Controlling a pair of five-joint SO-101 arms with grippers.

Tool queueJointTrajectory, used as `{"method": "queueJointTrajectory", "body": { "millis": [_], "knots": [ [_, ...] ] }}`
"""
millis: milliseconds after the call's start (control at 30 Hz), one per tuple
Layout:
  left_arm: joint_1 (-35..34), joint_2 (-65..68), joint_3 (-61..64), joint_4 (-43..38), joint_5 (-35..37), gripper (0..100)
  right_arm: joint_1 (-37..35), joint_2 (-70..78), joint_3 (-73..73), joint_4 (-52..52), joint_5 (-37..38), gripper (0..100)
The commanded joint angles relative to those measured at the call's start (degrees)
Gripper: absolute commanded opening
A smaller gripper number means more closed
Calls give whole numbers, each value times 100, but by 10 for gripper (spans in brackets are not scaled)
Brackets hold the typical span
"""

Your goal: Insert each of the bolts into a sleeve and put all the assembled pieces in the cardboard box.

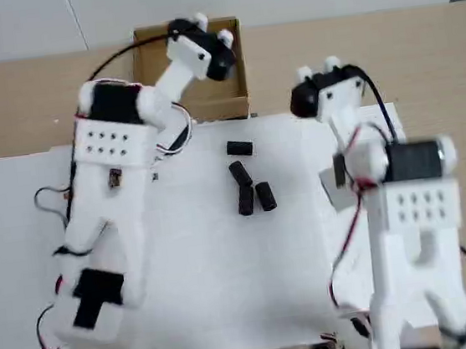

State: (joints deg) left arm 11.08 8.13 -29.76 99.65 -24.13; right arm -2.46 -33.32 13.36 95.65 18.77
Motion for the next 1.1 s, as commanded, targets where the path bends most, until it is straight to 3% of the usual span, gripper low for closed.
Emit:
{"method": "queueJointTrajectory", "body": {
  "millis": [0,167,433,600,800,1067],
  "knots": [
    [176,-1020,207,70,18,5,-22,-1165,325,4,-62,4],
    [448,-2251,1262,-44,53,5,-22,-2457,1029,-189,-308,4],
    [501,-4404,3688,-1653,1697,6,-22,-4180,2655,-1138,-1864,3],
    [457,-5723,5138,-2716,2356,6,-110,-4954,3666,-1754,-2171,3],
    [492,-7367,6651,-3508,2980,6,-1130,-5771,4510,-2290,-2171,3],
    [492,-8897,7969,-3789,4044,6,-2448,-6967,5758,-3275,-2163,3]
  ]
}}
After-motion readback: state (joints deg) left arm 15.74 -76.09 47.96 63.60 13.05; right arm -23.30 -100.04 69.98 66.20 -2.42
